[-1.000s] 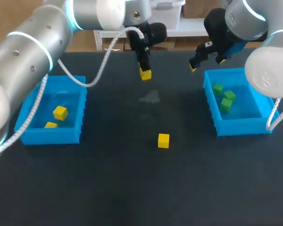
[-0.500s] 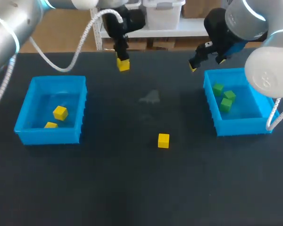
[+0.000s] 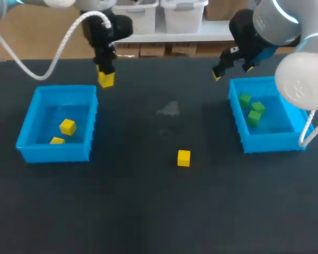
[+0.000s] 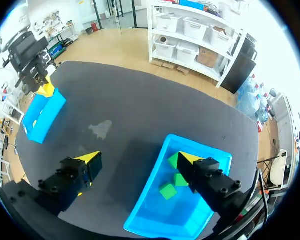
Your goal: Put the green cubes in the right bin and the yellow cubes in the left bin.
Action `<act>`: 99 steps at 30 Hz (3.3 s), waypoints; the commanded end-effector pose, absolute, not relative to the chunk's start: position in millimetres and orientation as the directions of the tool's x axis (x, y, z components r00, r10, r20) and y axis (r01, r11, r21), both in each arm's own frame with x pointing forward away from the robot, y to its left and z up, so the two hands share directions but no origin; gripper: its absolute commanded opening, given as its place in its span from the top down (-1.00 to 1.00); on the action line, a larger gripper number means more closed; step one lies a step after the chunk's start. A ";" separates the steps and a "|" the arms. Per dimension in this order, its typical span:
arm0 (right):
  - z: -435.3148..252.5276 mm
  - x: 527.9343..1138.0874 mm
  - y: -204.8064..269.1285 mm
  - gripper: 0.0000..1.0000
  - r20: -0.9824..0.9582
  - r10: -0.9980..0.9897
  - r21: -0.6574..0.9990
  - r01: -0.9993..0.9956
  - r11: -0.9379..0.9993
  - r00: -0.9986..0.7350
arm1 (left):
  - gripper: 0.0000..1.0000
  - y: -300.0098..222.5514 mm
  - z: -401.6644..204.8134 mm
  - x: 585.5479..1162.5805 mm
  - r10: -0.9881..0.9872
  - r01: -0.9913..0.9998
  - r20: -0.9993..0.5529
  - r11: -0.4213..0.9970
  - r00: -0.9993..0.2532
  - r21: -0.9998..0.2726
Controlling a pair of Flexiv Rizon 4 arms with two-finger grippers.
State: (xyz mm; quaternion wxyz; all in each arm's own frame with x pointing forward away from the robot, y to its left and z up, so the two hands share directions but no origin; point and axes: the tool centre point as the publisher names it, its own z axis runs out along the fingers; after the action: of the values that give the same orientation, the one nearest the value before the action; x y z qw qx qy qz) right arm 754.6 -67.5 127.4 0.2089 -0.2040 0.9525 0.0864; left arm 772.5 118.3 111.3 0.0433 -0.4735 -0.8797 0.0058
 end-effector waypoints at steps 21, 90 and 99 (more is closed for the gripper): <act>127.5 754.3 -68.0 -1.00 -0.433 -0.353 0.080 -0.425 0.902 -0.829 | -0.87 226.8 75.8 688.6 0.687 0.687 -0.004 0.726 -0.726 -0.039; 127.5 754.3 -68.0 -1.00 -0.433 -0.353 0.080 -0.425 0.902 -0.829 | -1.00 -18.3 133.2 718.9 0.971 0.976 -0.223 -0.124 0.083 -0.177; 127.5 754.3 -68.0 -1.00 -0.433 -0.353 0.080 -0.425 0.902 -0.829 | -1.00 -27.4 124.5 694.5 0.964 0.961 -0.234 -0.178 0.127 -0.211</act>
State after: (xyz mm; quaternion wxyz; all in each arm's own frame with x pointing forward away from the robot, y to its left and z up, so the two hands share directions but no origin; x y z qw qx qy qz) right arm 754.6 -67.5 127.4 0.2088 -0.2040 0.9525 0.0864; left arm 696.9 -26.8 126.6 0.0056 -0.7499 -0.6423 0.1586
